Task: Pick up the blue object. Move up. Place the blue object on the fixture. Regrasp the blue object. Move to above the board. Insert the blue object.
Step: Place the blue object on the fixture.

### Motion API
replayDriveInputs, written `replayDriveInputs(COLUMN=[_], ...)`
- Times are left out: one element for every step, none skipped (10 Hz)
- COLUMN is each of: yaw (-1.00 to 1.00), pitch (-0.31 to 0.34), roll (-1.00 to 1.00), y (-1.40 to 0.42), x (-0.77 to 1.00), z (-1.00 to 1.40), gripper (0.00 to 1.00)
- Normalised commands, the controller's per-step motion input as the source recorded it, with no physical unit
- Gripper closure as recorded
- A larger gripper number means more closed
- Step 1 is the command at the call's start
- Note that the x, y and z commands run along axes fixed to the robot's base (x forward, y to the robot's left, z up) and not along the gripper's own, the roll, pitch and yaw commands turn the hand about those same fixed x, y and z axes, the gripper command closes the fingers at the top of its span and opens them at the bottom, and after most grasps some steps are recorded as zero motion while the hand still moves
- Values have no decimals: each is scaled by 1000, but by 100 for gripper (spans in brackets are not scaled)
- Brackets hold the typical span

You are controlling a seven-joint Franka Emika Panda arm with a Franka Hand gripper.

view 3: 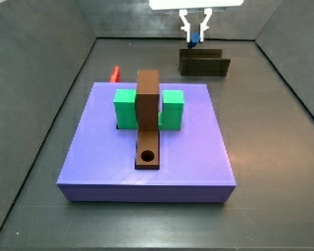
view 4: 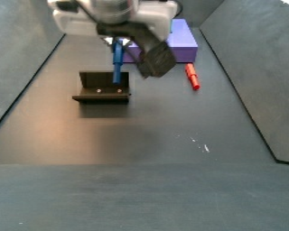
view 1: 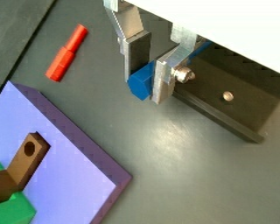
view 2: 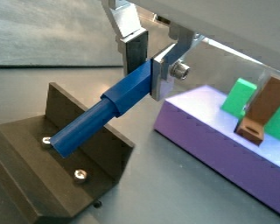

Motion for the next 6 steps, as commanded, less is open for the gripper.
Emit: replayDriveInputs(yaw=[-214, -323, -469, -477, -343, -163], pitch=[-26, -54, -14, -6, 0, 0], roll=[-614, -297, -6, 0, 0, 20], y=[111, 0, 0, 6, 57, 83], x=[697, 631, 646, 497, 306, 157], z=[-137, -226, -266, -283, -249, -191], gripper=[100, 100, 100, 100, 100, 100])
